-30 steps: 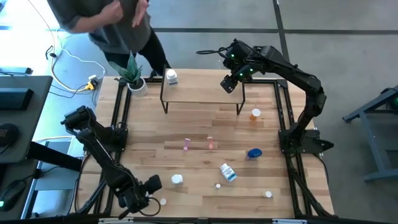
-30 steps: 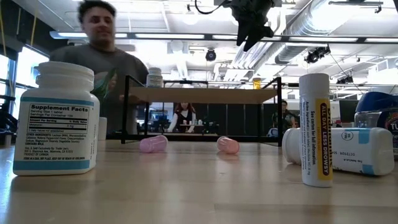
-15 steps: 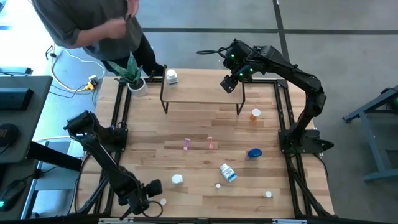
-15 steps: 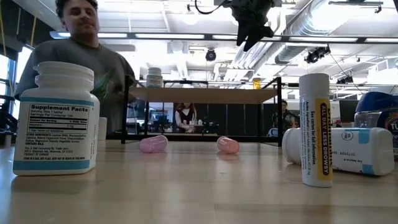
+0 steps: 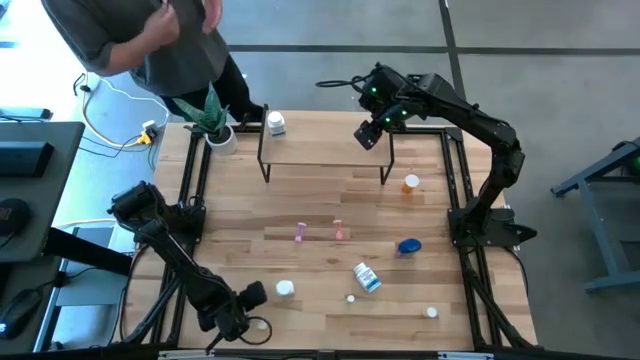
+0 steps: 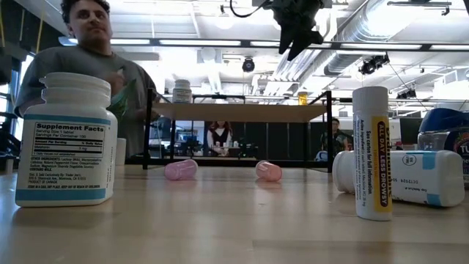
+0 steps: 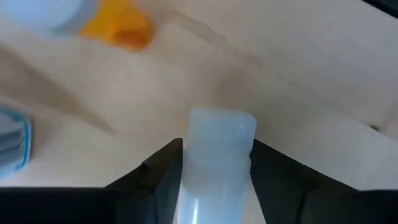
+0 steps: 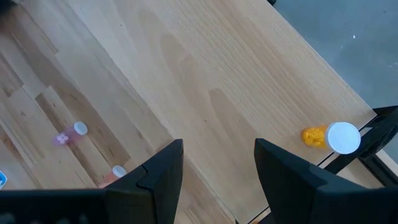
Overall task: Pick and place medicine bottles onto shelf by color
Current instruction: Put the white pill bottle on the shelf
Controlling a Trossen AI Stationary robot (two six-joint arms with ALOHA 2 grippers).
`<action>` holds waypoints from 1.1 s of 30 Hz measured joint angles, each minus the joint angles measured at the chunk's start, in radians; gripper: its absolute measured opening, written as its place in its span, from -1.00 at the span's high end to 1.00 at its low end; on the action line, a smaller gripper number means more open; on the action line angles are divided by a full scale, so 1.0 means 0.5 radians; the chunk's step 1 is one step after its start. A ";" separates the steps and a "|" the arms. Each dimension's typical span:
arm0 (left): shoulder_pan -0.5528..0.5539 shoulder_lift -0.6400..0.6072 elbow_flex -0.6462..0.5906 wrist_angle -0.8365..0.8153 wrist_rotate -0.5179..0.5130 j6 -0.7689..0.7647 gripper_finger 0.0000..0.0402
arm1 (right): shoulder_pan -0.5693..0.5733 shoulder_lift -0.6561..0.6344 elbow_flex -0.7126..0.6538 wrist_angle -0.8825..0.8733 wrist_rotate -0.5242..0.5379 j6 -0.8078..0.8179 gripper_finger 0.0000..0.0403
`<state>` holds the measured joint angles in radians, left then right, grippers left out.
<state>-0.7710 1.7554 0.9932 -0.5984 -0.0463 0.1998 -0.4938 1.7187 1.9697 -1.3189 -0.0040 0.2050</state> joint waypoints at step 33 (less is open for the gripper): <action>0.175 -0.401 0.000 -0.682 -1.050 -2.137 0.32 | 0.169 -0.060 0.000 0.012 -0.189 0.046 0.06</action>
<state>-0.6837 1.5548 0.9932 -0.9391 -0.5712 -0.8686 -0.4091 1.6886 1.9697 -1.3130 -0.0984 0.2279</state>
